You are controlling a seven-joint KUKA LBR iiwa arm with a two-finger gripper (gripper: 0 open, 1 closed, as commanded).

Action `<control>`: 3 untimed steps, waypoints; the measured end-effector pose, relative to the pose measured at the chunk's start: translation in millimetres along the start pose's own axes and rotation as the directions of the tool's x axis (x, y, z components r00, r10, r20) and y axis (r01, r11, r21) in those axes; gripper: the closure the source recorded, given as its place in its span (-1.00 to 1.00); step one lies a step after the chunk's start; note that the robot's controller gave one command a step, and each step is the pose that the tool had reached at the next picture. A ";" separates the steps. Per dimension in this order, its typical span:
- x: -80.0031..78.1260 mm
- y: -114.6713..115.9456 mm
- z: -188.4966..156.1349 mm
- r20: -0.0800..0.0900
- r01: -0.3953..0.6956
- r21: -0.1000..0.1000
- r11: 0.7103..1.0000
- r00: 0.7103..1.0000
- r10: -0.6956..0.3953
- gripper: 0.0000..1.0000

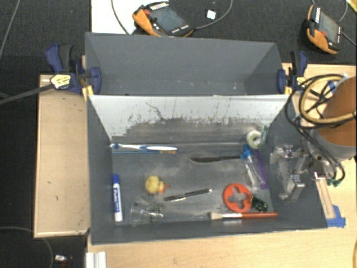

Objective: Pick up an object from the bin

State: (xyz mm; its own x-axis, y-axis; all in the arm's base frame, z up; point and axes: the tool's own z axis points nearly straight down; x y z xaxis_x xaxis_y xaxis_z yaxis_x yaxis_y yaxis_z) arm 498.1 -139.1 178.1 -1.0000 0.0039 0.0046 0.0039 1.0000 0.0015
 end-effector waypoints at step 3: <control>18.4 77.3 50.2 0.015 0.158 0.007 0.987 0.987 -0.158 -1.00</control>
Offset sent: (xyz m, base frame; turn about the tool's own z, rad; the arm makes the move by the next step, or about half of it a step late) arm -0.0078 0.0740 -0.1081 -0.2542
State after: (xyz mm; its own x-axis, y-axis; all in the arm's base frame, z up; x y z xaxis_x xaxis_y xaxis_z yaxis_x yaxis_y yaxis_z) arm 479.8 -61.7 128.1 -0.9880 -0.1539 -0.0109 -0.1539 0.9881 -0.0051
